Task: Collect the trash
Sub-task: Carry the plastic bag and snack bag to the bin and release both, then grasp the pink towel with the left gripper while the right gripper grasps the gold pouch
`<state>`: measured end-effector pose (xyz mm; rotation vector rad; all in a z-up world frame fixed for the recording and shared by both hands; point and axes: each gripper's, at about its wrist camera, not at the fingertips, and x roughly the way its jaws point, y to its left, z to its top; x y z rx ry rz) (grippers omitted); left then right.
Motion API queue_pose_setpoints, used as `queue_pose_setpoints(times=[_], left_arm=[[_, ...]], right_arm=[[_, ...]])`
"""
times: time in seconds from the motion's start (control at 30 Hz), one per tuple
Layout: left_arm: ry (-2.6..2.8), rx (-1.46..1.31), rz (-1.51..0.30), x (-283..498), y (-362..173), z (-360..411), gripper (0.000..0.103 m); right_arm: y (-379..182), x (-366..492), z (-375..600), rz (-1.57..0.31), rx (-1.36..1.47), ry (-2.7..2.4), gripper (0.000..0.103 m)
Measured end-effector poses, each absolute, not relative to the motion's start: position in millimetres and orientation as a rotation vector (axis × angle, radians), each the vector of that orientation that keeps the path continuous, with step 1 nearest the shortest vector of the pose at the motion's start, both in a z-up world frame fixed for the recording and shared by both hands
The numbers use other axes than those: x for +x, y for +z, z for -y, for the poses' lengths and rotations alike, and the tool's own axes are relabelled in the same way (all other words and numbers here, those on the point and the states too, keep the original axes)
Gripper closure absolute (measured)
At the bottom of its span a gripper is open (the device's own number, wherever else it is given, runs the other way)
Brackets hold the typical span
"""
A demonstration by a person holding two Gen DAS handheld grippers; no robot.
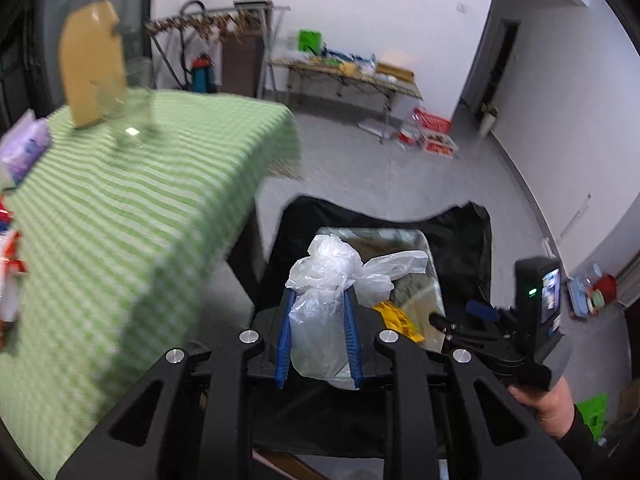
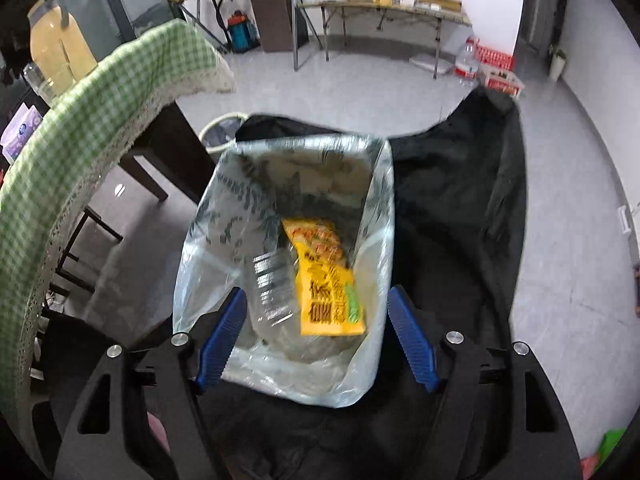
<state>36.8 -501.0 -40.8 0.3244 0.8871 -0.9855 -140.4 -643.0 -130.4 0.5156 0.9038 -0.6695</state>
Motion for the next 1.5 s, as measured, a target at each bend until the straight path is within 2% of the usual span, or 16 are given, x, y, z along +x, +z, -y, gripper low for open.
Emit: queue_pose_setpoints(times=[0.17, 0.3, 0.33, 0.37, 0.4, 0.9, 1.2, 1.43, 1.5], left_arm=[[-1.045, 0.362, -1.013, 36, -78, 557, 0.082], [-1.033, 0.422, -1.009, 34, -98, 605, 0.078], [-1.019, 0.418, -1.022, 37, -106, 617, 0.061], [-1.004, 0.415, -1.043, 40, -112, 627, 0.036], [-0.989, 0.417, -1.056, 42, -115, 634, 0.031], [-0.981, 0.406, -0.982, 48, -89, 615, 0.031], [-0.954, 0.345, -0.874, 52, -36, 562, 0.028], [-0.887, 0.239, -0.721, 64, 30, 476, 0.014], [-0.859, 0.207, -0.689, 69, 45, 448, 0.013]], right_arm=[[-119, -157, 650, -0.852, 0.511, -0.696, 0.033], [-116, -166, 656, -0.829, 0.528, -0.704, 0.033], [-116, -167, 656, -0.828, 0.528, -0.706, 0.033], [-116, -168, 656, -0.827, 0.529, -0.704, 0.033], [-116, -170, 655, -0.826, 0.528, -0.702, 0.033], [-108, -164, 651, -0.807, 0.502, -0.687, 0.033], [-76, -144, 641, -0.758, 0.432, -0.678, 0.033], [-28, -110, 609, -0.679, 0.321, -0.625, 0.032], [-12, -101, 596, -0.646, 0.288, -0.602, 0.028]])
